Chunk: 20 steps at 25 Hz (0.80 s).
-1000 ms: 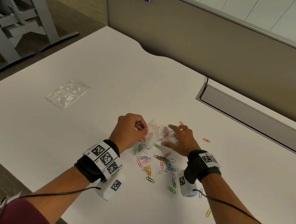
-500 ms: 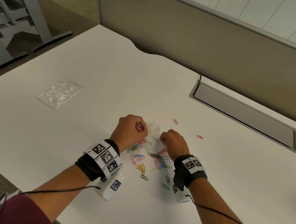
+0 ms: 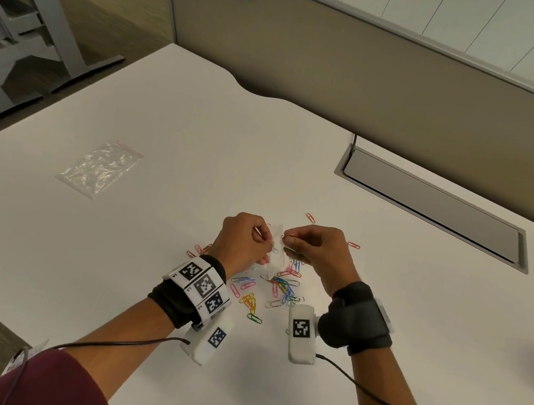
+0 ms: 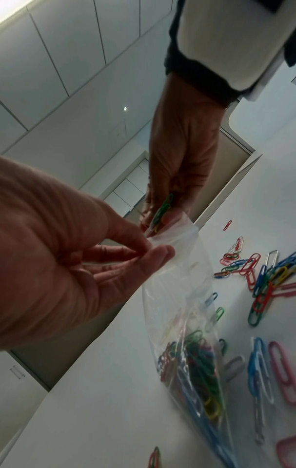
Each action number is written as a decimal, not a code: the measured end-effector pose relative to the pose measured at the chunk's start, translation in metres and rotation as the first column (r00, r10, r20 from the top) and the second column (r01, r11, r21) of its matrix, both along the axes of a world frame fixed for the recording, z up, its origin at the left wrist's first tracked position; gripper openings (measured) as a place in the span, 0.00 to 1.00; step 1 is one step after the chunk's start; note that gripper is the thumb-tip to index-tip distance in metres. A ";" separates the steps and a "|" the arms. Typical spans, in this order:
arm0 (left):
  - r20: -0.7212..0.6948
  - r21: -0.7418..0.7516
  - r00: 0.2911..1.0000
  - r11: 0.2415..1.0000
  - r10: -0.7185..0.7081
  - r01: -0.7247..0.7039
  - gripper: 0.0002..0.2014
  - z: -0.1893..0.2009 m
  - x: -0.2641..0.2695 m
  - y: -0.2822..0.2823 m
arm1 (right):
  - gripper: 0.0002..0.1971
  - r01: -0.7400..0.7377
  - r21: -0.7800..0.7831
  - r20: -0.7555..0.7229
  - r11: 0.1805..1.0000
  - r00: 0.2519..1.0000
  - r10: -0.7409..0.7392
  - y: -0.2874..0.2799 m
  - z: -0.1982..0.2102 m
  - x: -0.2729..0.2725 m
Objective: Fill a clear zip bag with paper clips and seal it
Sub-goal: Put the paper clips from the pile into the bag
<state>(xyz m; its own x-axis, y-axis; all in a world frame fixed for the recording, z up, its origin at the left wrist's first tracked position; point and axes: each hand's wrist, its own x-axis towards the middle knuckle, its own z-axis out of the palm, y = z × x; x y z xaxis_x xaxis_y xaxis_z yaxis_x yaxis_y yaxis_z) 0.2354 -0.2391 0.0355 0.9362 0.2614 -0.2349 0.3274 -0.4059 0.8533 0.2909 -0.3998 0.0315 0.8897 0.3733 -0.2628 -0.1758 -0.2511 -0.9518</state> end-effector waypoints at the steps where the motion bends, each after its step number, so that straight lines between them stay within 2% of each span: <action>1: -0.002 0.001 1.000 1.000 0.003 -0.003 0.04 0.000 0.000 -0.001 | 0.07 -0.047 -0.082 0.014 0.996 0.999 0.048 0.003 0.003 -0.001; 4: -0.002 0.012 1.000 1.000 0.015 -0.015 0.05 0.002 0.000 -0.002 | 0.06 -0.073 -0.313 0.128 0.947 0.985 0.118 0.013 0.007 -0.004; 6: -0.010 0.030 1.000 0.999 0.024 -0.023 0.04 0.003 -0.001 -0.001 | 0.07 -0.059 -0.309 0.177 0.949 0.977 0.118 0.016 0.011 -0.007; 9: -0.002 0.027 1.000 0.999 0.029 -0.029 0.03 0.004 -0.002 0.000 | 0.07 -0.041 -0.178 0.136 0.983 0.989 0.065 0.018 0.017 -0.012; 10: 0.006 0.023 1.000 0.999 0.029 -0.029 0.03 0.003 -0.002 0.001 | 0.07 -0.032 -0.181 0.135 0.983 0.989 0.057 0.018 0.019 -0.012; 16: 0.025 0.002 1.000 1.000 0.015 -0.015 0.03 0.001 -0.006 -0.001 | 0.04 -0.012 -0.535 0.240 0.845 0.957 0.165 0.024 0.005 -0.012; 20: 0.022 0.030 1.000 1.000 0.006 -0.007 0.04 0.002 -0.006 -0.002 | 0.07 -0.029 -0.566 0.234 0.824 0.953 0.195 0.027 0.002 -0.013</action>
<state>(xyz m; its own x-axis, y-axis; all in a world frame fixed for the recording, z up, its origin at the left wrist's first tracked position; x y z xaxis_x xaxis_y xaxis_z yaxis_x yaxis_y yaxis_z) 0.2295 -0.2414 0.0372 0.9392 0.2742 -0.2067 0.3119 -0.4296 0.8474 0.2778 -0.3727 0.0340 0.9162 0.3407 -0.2111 0.1281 -0.7481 -0.6511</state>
